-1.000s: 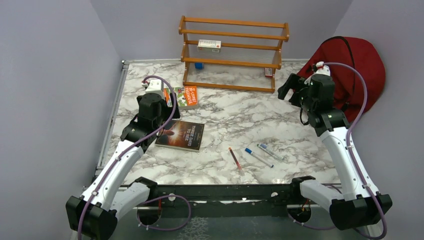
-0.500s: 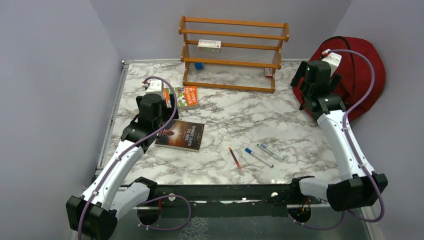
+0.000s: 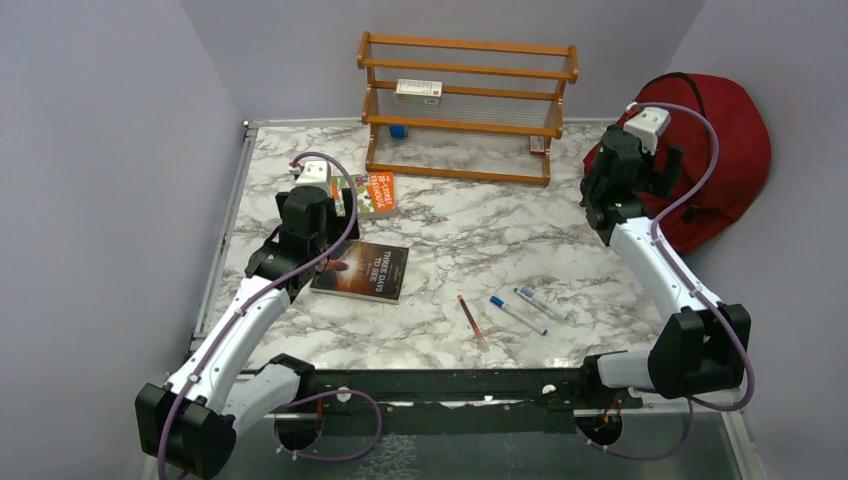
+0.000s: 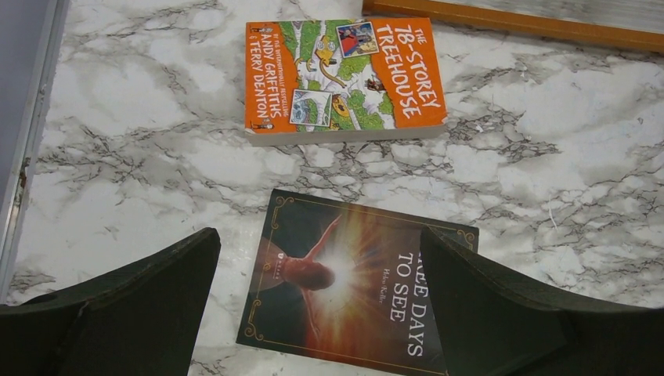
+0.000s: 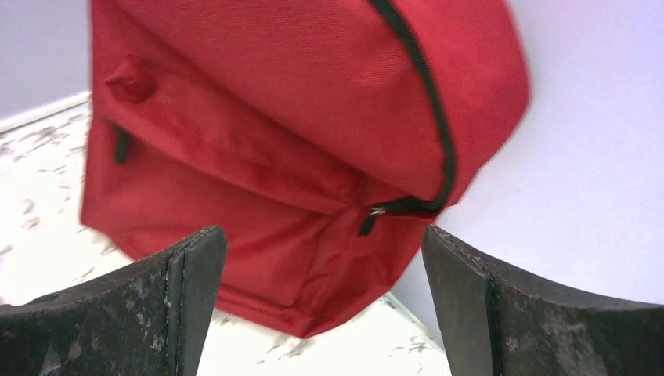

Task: Pack the student bag
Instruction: Pick up the student bag at the center of the board.

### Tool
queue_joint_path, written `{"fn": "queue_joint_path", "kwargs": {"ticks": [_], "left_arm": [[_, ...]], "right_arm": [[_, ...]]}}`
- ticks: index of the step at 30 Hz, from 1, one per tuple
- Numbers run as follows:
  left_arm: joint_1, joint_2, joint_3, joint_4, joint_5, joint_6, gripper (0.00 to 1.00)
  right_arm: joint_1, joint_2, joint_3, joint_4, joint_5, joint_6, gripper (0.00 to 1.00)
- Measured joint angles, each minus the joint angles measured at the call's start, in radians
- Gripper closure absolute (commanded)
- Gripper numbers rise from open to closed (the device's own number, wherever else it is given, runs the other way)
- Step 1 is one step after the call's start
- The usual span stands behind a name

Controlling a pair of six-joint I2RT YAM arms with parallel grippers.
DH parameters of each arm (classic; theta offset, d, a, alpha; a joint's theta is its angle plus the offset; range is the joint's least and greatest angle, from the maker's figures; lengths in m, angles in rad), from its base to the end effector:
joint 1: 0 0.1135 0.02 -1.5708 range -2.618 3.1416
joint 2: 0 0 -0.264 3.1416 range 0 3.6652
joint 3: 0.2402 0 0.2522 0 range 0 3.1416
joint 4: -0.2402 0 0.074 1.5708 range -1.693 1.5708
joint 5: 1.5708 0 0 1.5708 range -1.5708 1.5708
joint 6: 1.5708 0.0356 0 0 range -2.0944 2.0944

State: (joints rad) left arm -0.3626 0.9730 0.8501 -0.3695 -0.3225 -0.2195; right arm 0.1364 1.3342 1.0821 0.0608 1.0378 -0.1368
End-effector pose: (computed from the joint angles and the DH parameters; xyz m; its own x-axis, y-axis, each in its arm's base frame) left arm 0.2067 -0.0664 0.3103 -0.4478 -0.0510 -0.8927 -0.0227 0.9987 -0.0456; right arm 0.3021 0.0105 0.3496 -0.2914 -0.1099 -0.9503 0.7358 0.6091 -0.2961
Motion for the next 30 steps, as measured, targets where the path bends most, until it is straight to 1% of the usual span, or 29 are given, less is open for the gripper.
{"fn": "queue_joint_path", "kwargs": {"ticks": [3, 5, 9, 15, 19, 27, 30], "left_arm": [[0.0, 0.014, 0.0, 0.0, 0.019, 0.0, 0.01], [0.0, 0.021, 0.0, 0.001, 0.035, 0.0, 0.01], [0.0, 0.027, -0.002, 0.001, 0.07, -0.001, 0.01], [-0.002, 0.028, -0.002, 0.002, 0.117, -0.018, 0.01], [-0.002, 0.05, 0.021, 0.001, 0.156, -0.046, 0.01], [-0.002, 0.129, 0.106, 0.011, 0.204, -0.097, 0.01], [-0.002, 0.151, 0.115, 0.019, 0.219, -0.116, 0.01]], "right_arm": [[0.0, -0.012, -0.074, 0.2, 0.069, -0.138, 0.0], [-0.002, -0.03, -0.117, 0.301, 0.099, -0.203, 0.0], [-0.036, -0.06, -0.14, 0.384, 0.119, -0.223, 0.0], [-0.121, -0.03, -0.11, 0.381, 0.121, -0.164, 0.0], [-0.18, 0.011, -0.086, 0.338, 0.103, -0.11, 0.0], [-0.274, 0.088, -0.031, 0.294, 0.01, -0.06, 0.0], [-0.304, 0.133, -0.007, 0.288, -0.018, -0.05, 0.0]]}}
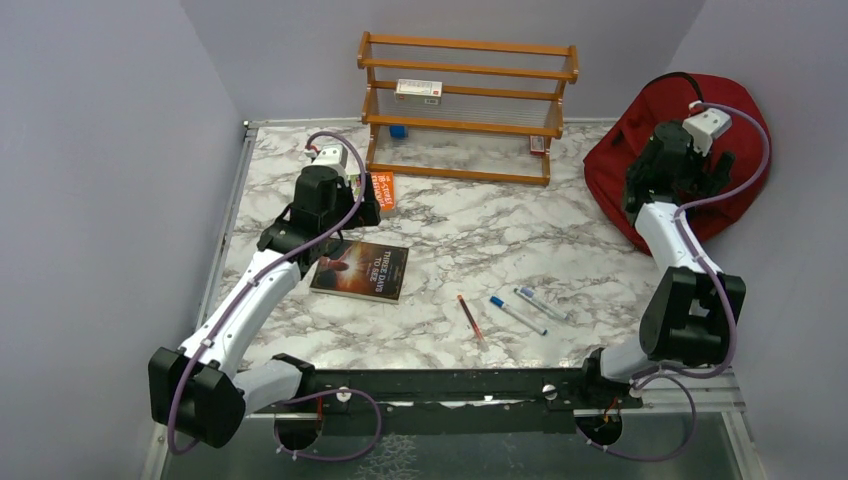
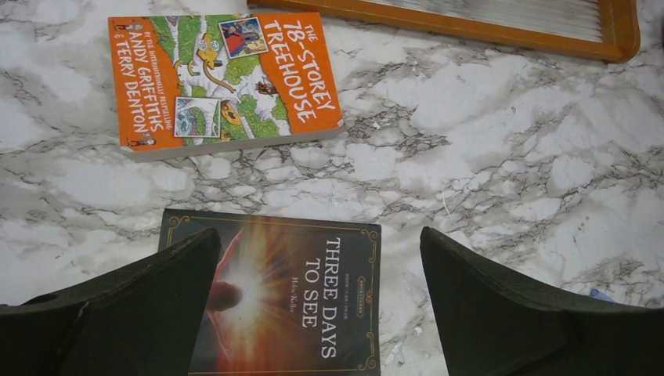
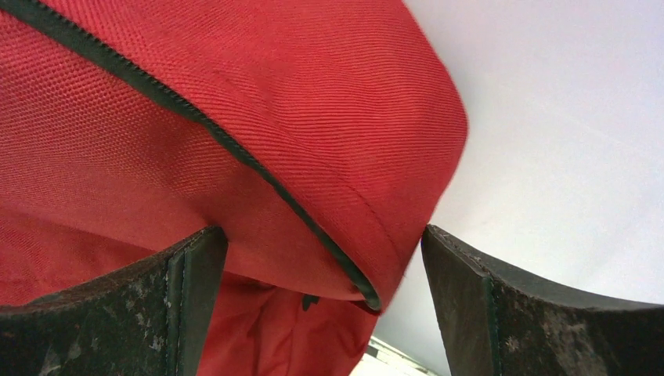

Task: Pack the student bag
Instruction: Pick up the student bag at the center of the board.

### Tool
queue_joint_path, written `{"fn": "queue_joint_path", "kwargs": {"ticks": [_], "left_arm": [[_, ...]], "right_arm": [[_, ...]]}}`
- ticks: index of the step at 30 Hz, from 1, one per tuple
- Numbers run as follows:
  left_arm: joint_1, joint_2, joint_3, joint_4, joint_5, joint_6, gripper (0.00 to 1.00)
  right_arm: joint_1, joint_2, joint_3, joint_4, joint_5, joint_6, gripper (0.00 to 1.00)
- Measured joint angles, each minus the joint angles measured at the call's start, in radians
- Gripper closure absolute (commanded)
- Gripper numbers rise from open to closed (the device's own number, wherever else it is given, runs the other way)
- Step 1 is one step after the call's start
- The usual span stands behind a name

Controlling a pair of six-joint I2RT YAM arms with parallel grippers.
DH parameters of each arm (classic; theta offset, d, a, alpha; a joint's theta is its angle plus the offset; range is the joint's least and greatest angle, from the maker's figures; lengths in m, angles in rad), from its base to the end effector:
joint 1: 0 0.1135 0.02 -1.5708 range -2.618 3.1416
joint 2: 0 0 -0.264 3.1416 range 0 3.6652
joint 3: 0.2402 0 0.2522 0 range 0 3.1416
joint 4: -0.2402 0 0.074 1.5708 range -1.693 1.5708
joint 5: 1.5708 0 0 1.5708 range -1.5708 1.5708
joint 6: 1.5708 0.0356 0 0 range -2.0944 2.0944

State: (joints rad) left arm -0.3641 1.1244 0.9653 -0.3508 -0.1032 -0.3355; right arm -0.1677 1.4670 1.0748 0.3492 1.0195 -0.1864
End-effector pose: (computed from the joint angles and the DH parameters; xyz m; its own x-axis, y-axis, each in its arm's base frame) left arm 0.2376 -0.0866 0.3187 -0.5196 -0.1524 -0.8407 0.1050 0.9651 -0.2399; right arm 0.3247 -0.0857 0.3339 -0.2134 -0.0623 -0.9750 0.9026 0.3692 -0.2211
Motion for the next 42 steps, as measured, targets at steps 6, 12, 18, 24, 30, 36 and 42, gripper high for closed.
{"fn": "queue_joint_path", "kwargs": {"ticks": [6, 12, 18, 24, 30, 36, 42], "left_arm": [[0.0, 0.042, 0.006, 0.011, 0.034, -0.026, 0.02], [0.0, 0.051, 0.008, 0.014, 0.043, -0.035, 0.03], [0.0, 0.05, 0.008, 0.021, 0.043, -0.032, 0.03], [0.0, 0.031, 0.007, 0.029, 0.033, -0.008, 0.01], [0.0, -0.005, -0.005, 0.056, 0.011, 0.021, 0.01], [0.0, -0.057, -0.055, 0.085, 0.002, 0.061, 0.01], [0.0, -0.101, -0.098, 0.088, 0.003, 0.071, 0.01]], "right_arm": [[-0.029, 0.114, 0.071, -0.031, -0.044, 0.014, 0.19], [-0.033, 0.133, 0.087, -0.059, -0.077, 0.03, 0.59], [-0.037, 0.094, 0.087, -0.078, -0.122, 0.063, 0.99], [-0.037, -0.024, 0.087, -0.259, -0.21, 0.183, 0.99], [-0.037, -0.236, 0.087, -0.488, -0.35, 0.348, 0.99], [-0.037, -0.386, 0.152, -0.68, -0.439, 0.454, 0.99], [-0.037, -0.445, 0.28, -0.838, -0.623, 0.564, 0.99]]}}
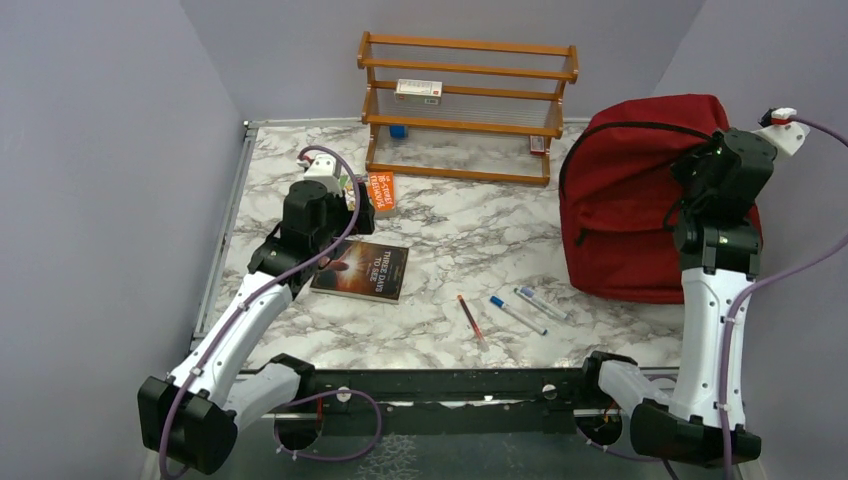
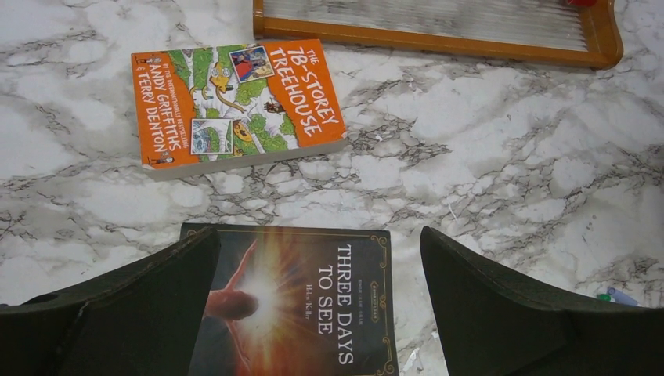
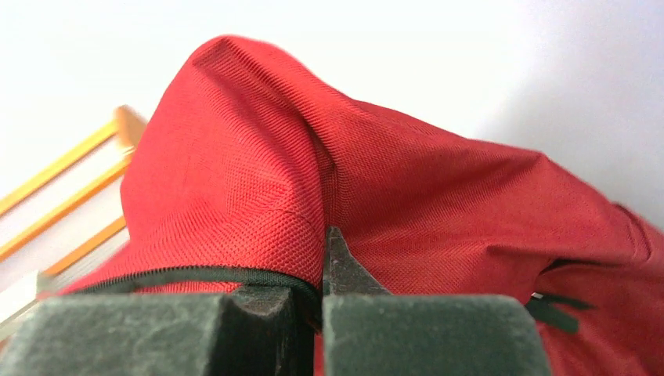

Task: Pack the student bag
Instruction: Pick up the student bag at the center of the board.

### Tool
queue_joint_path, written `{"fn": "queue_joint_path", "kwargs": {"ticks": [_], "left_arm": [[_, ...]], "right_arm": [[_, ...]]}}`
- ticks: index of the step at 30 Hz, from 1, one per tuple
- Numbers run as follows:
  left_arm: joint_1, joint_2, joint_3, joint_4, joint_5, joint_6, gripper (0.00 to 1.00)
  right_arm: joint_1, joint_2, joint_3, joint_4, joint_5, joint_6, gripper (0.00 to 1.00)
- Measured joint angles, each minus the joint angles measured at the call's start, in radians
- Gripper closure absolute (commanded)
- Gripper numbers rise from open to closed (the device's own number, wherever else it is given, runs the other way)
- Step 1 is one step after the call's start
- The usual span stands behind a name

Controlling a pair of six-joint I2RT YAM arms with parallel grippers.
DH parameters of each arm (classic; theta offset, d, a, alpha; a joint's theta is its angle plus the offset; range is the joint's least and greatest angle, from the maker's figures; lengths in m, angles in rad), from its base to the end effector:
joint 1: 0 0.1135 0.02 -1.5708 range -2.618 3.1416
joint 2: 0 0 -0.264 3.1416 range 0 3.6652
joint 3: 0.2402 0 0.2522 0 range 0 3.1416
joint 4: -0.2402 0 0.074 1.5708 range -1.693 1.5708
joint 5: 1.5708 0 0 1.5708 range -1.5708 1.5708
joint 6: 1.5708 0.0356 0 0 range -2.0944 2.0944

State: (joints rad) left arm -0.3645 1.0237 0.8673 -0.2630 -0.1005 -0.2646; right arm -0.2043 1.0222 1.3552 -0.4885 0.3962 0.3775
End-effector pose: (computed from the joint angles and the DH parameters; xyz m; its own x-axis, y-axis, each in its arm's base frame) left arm 0.2198 -0.0801 0.3155 -0.4376 -0.1115 -0.8922 0.1602 0.9667 -0.1994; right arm 0.1928 -0.0540 0.4590 0.0656 0.3337 -0.9404 0.5769 0.7562 0.3086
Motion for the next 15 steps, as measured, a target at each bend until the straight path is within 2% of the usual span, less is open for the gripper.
{"fn": "queue_joint_path", "kwargs": {"ticks": [9, 15], "left_arm": [[0.0, -0.074, -0.029, -0.002, 0.0, -0.022, 0.01], [0.0, -0.09, -0.045, 0.0, 0.048, -0.065, 0.01]], "right_arm": [[0.0, -0.035, 0.065, -0.108, -0.414, 0.179, 0.99], [0.0, -0.015, 0.091, -0.122, -0.614, 0.271, 0.99]]}}
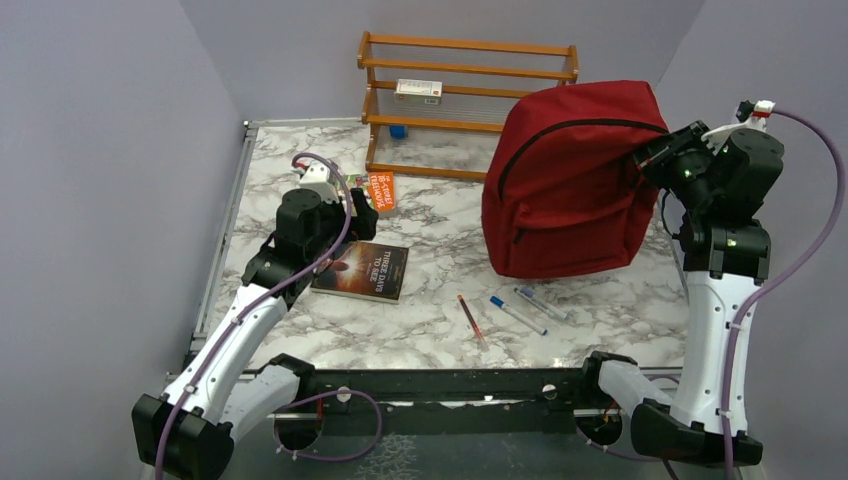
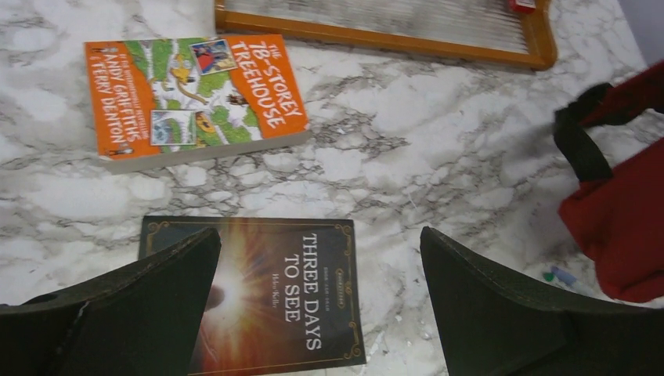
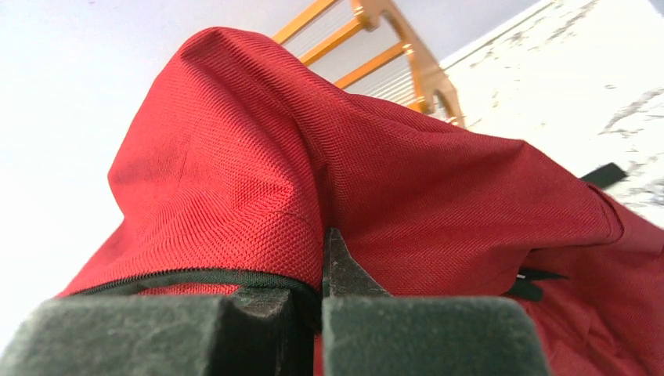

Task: Pack the student bag
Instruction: Place the student bag at the center of the board.

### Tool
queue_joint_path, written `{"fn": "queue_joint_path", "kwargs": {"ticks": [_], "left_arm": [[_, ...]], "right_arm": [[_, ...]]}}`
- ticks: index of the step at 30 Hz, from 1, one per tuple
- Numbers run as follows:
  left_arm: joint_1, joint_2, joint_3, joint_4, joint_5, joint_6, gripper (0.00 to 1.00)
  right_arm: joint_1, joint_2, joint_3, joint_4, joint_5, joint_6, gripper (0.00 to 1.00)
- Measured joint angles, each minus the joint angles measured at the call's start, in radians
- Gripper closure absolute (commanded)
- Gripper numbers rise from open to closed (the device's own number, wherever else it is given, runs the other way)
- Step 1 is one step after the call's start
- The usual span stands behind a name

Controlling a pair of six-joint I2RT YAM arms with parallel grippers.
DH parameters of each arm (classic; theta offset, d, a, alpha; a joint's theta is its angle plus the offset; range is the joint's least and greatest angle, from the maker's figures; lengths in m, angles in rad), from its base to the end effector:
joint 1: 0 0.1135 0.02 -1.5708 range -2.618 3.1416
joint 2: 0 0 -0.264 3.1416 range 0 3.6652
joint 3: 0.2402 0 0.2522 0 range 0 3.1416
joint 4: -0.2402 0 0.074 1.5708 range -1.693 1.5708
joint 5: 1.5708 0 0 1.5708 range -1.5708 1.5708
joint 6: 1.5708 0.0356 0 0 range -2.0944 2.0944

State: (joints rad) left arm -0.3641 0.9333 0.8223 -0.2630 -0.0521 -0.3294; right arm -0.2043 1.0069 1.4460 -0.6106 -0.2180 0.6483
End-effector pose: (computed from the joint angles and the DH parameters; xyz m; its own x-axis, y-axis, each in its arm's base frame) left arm 0.2015 -0.0748 0.3181 -0.4234 -0.1843 -0.8870 0.1832 0.9414 -0.2831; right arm 0.1800 -0.0294 0.4765 -0.1396 0.6310 -0.7631 0.0925 0.7756 0.6244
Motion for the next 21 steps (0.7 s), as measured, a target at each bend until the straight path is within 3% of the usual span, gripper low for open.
{"fn": "queue_joint_path", "kwargs": {"ticks": [7, 13, 21], "left_arm": [[-0.021, -0.018, -0.006, 0.064, 0.191, -0.029, 0.01], [-0.065, -0.031, -0.009, 0.135, 0.248, -0.025, 0.01], [-0.117, -0.039, -0.025, 0.182, 0.259, -0.017, 0.02]], "right_arm": [[0.0, 0.032, 0.043, 0.011, -0.112, 0.071, 0.99], [0.053, 0.063, 0.043, 0.029, -0.117, 0.096, 0.99], [0.446, 0.245, 0.114, 0.055, 0.103, 0.05, 0.99]]}}
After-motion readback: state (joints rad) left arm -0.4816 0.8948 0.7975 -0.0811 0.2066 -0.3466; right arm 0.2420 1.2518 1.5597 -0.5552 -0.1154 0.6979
